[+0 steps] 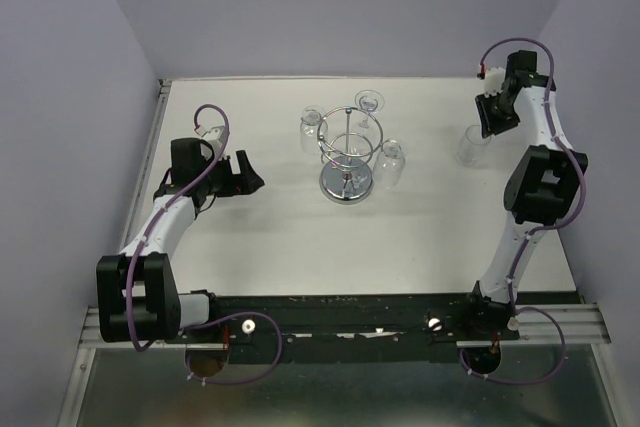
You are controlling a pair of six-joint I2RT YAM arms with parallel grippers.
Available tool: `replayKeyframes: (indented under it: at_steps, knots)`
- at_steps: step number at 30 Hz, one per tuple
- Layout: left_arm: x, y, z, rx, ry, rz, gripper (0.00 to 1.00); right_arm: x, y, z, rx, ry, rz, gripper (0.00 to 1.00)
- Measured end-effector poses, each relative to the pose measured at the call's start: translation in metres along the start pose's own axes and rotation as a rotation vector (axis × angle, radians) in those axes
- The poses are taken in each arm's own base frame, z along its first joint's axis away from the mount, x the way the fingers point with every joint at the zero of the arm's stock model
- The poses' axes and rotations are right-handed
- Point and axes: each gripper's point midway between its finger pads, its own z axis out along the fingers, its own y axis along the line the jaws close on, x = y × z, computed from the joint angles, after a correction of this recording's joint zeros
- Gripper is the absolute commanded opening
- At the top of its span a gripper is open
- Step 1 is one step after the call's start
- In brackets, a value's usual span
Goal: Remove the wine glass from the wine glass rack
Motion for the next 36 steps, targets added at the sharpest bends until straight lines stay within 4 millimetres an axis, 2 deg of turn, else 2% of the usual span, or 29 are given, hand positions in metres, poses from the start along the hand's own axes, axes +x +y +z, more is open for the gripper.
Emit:
replayKeyframes:
  at_steps: [2, 4, 6, 9, 13, 15, 17, 21, 24, 26, 29, 32, 36]
  knots:
    - [0.000, 0.000, 0.000, 0.000, 0.000, 0.000, 0.99, -0.004, -0.002, -0.011, 0.012, -0.020, 0.002, 0.61]
    - [0.000, 0.000, 0.000, -0.001, 0.000, 0.000, 0.99, -0.011, -0.003, -0.029, 0.028, -0.058, 0.006, 0.65]
    - [0.000, 0.001, 0.000, -0.004, -0.001, -0.004, 0.99, -0.019, -0.001, -0.058, 0.036, -0.118, 0.009, 0.69]
    - [0.000, 0.001, 0.000, -0.009, -0.002, -0.007, 0.99, -0.039, 0.014, -0.117, -0.015, -0.277, -0.022, 0.73]
    - [0.000, 0.001, 0.000, -0.009, -0.001, -0.009, 0.99, -0.052, 0.060, -0.200, -0.152, -0.540, -0.120, 0.74]
    - [0.000, 0.001, 0.000, -0.009, -0.001, -0.012, 0.99, -0.046, 0.087, -0.226, -0.230, -0.654, -0.174, 0.75]
    - [-0.004, 0.000, 0.000, -0.008, -0.005, -0.014, 0.99, -0.033, 0.115, -0.240, -0.307, -0.764, -0.218, 0.79]
    - [-0.028, -0.004, -0.001, -0.002, -0.037, 0.007, 0.99, -0.006, 0.157, -0.250, -0.435, -0.905, -0.253, 0.79]
    - [-0.051, -0.007, 0.001, 0.000, -0.063, 0.043, 0.99, 0.003, 0.183, -0.250, -0.511, -0.963, -0.333, 0.78]
    - [-0.060, -0.007, 0.002, 0.000, -0.067, 0.059, 0.99, 0.018, 0.202, -0.240, -0.550, -0.983, -0.387, 0.78]
    - [-0.064, -0.007, 0.003, -0.008, -0.058, 0.083, 0.99, 0.053, 0.228, -0.214, -0.596, -0.978, -0.445, 0.78]
    - [-0.070, -0.006, 0.000, -0.040, -0.055, 0.124, 0.99, 0.076, 0.241, -0.194, -0.611, -0.965, -0.489, 0.78]
    - [-0.090, -0.002, -0.011, -0.100, -0.057, 0.219, 0.99, 0.082, 0.244, -0.183, -0.590, -0.996, -0.540, 0.77]
